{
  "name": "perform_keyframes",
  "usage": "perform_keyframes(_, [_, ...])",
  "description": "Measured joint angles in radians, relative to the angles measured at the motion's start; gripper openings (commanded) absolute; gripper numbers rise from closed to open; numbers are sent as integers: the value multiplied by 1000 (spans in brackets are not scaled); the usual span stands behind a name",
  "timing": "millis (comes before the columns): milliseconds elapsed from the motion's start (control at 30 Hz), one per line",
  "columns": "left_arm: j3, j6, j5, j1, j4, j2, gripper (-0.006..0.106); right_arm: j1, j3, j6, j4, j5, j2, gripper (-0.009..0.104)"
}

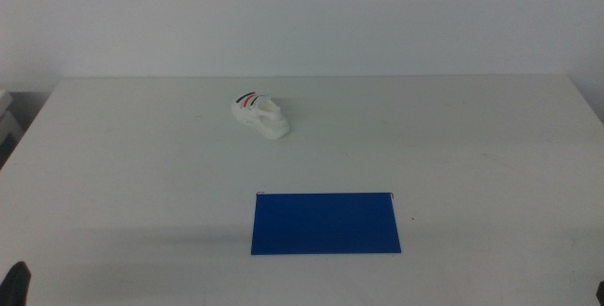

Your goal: Use one arm to grab the shoe from the table and place it on the mat.

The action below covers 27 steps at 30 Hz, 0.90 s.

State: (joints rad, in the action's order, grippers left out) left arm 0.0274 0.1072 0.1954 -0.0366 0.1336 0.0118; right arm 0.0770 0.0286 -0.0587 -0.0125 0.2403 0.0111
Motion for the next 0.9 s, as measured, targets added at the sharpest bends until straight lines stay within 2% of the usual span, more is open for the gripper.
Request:
perform_keyframes(167, [-98,0,11,10,0,-79,91,0,0,0,0,0,0,78])
perform_keyframes(433, [-403,0,59,83,0,-387,91,0,0,0,0,0,0,78])
perform_keyframes(600, [-639,0,165,141,-2,-616,91,0,0,0,0,0,0,78])
perform_keyframes(900, [-1022,11,431,148,-53,-917,91,0,0,0,0,0,0,78])
